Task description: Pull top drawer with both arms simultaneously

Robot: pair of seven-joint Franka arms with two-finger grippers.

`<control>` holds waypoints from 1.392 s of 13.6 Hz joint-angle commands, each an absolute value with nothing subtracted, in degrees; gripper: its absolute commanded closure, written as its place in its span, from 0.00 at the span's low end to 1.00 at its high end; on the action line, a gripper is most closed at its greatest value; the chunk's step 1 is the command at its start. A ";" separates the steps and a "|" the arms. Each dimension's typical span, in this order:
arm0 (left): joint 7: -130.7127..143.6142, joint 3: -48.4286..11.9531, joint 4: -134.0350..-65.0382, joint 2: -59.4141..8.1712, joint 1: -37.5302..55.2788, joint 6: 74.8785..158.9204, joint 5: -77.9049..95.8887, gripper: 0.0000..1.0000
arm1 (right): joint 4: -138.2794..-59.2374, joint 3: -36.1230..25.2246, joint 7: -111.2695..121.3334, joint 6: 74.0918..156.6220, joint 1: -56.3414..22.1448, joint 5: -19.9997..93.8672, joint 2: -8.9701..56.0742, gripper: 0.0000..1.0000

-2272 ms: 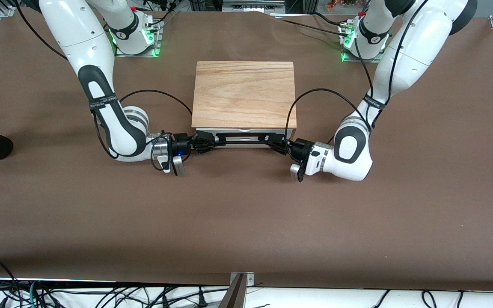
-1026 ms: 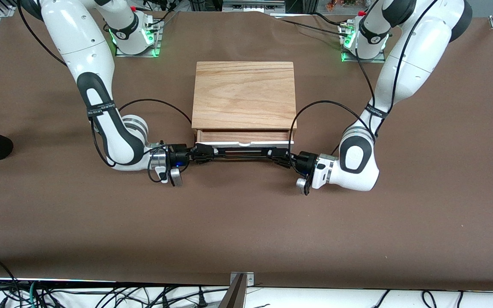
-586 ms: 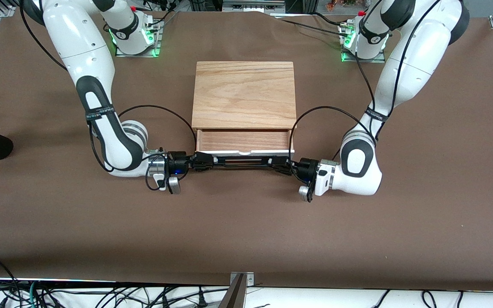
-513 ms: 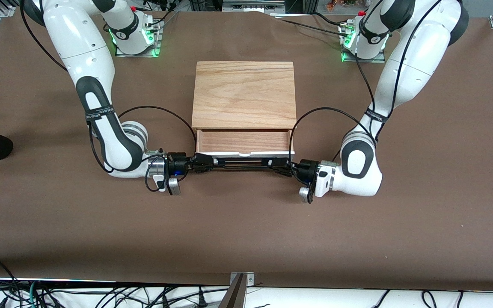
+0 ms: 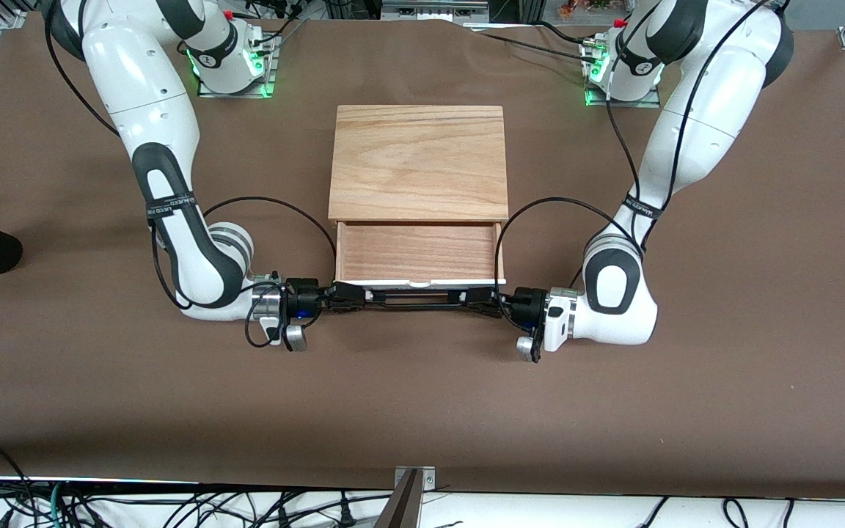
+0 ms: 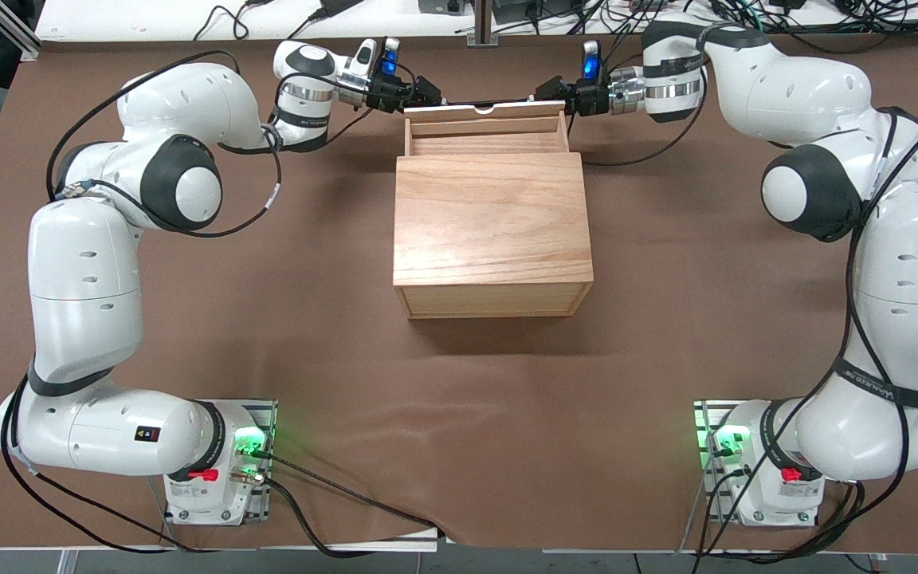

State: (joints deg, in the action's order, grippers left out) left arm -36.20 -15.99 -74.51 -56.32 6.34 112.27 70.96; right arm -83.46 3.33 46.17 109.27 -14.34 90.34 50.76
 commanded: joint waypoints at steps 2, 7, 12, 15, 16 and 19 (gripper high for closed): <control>-35.59 -15.21 -72.16 -59.41 7.91 115.05 70.14 0.76 | -79.02 3.96 44.38 109.95 -13.10 91.23 51.41 0.94; -35.86 -15.29 -72.25 -59.33 7.91 116.89 70.14 0.67 | -77.00 4.04 43.95 111.53 -13.18 91.23 51.94 0.94; -35.86 -15.29 -72.25 -59.24 7.91 116.89 70.22 0.52 | -74.54 4.04 40.34 112.23 -13.36 91.14 52.56 0.94; -35.86 -15.29 -72.33 -59.24 7.91 116.89 70.31 0.52 | -74.53 4.04 40.17 112.24 -13.45 91.14 52.56 0.94; -35.77 -15.38 -72.33 -59.24 7.91 116.89 70.31 0.52 | -74.53 4.04 40.17 112.24 -13.53 91.14 52.47 0.94; -35.86 -15.38 -72.33 -59.15 7.91 116.89 70.31 0.41 | -74.62 4.04 40.17 112.24 -13.54 91.06 52.47 0.94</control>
State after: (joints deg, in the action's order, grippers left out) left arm -35.56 -16.15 -72.74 -57.50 6.74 116.37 70.97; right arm -79.38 3.08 43.19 111.17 -14.56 88.80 51.97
